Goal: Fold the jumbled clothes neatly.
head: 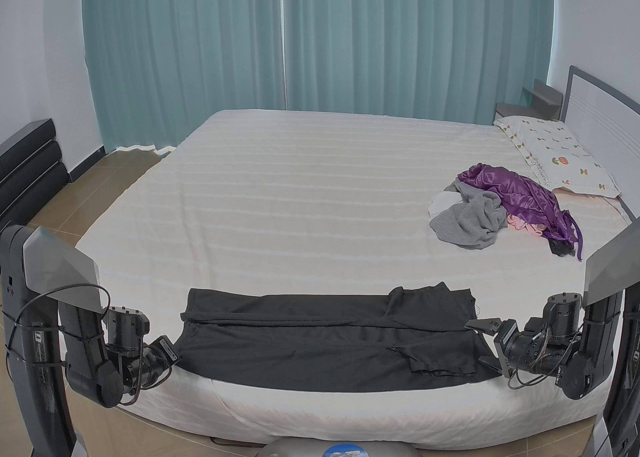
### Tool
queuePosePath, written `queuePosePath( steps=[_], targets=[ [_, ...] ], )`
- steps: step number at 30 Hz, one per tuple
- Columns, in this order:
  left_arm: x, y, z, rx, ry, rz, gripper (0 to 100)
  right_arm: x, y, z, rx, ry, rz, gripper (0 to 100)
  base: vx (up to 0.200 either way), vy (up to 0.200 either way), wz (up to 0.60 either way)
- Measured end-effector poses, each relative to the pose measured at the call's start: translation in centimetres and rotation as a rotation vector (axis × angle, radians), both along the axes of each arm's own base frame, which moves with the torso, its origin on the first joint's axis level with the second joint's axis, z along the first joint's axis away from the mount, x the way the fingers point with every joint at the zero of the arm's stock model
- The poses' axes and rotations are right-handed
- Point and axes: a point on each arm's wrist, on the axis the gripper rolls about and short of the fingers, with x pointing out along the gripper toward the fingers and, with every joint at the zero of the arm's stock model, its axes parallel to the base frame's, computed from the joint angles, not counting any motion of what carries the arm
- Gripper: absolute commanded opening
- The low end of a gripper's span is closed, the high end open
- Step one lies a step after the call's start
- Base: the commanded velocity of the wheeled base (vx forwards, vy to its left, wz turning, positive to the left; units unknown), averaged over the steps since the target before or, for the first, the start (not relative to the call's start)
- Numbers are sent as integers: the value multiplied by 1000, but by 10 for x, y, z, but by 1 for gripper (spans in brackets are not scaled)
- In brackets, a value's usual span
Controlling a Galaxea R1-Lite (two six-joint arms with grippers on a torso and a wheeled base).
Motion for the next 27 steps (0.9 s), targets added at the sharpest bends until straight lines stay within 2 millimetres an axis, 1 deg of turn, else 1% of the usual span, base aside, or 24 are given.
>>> queuePosePath(
  steps=[5, 9, 14, 18, 21, 24, 27],
  targets=[
    [0, 1, 3, -3, -12, 3, 100, 0, 0, 0, 0, -1, 0, 100, 0, 0, 0],
    [3, 4, 16, -16, -61, 10, 100, 0, 0, 0, -1, -2, 1, 100, 0, 0, 0],
    [16, 7, 33, -48, -150, -11, 100, 0, 0, 0, -1, -3, 2, 100, 0, 0, 0],
    [27, 4, 39, -85, -170, -84, 100, 0, 0, 0, -1, -3, 2, 100, 0, 0, 0],
    [42, 1, 39, -87, -180, -161, 100, 0, 0, 0, -2, -2, 2, 100, 0, 0, 0],
    [56, -2, 35, -46, -179, -256, 100, 0, 0, 0, -2, -2, 4, 100, 0, 0, 0],
    [63, -3, 27, -10, -173, -313, 100, 0, 0, 0, -2, -2, 4, 100, 0, 0, 0]
  ],
)
